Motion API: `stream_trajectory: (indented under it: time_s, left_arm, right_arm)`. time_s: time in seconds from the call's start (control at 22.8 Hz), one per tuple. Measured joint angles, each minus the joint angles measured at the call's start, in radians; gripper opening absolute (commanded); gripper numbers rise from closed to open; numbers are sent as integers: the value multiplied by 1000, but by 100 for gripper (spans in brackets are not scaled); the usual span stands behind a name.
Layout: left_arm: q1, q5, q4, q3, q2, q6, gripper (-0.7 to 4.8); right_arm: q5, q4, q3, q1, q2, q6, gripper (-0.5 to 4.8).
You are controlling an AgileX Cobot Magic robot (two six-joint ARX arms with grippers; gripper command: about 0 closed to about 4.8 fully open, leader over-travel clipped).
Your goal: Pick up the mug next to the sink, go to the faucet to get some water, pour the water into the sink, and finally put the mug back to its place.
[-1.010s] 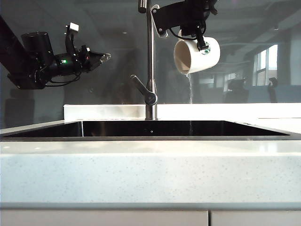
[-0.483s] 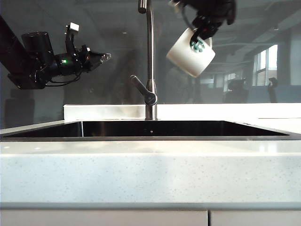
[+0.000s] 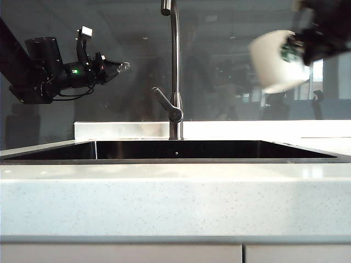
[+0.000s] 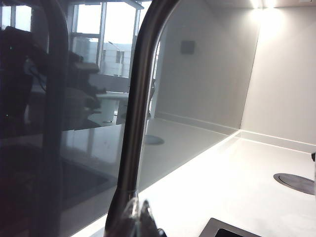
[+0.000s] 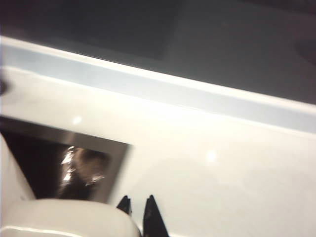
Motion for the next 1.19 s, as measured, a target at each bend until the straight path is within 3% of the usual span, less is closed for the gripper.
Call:
stream_trajectory:
  time_s: [0.26,0.48,1.19]
  left_arm:
    - [0,0,0,0,0,0,-5]
    - [0,0,0,0,0,0,-5]
    - [0,2,0,0,0,0,-5]
  right_arm:
    - [-33,263,-300,-152,-51,53,-1]
    - [-64,387,-406,-182,-51,53,-1]
    - [-135,594,-431,-192,71,42,0]
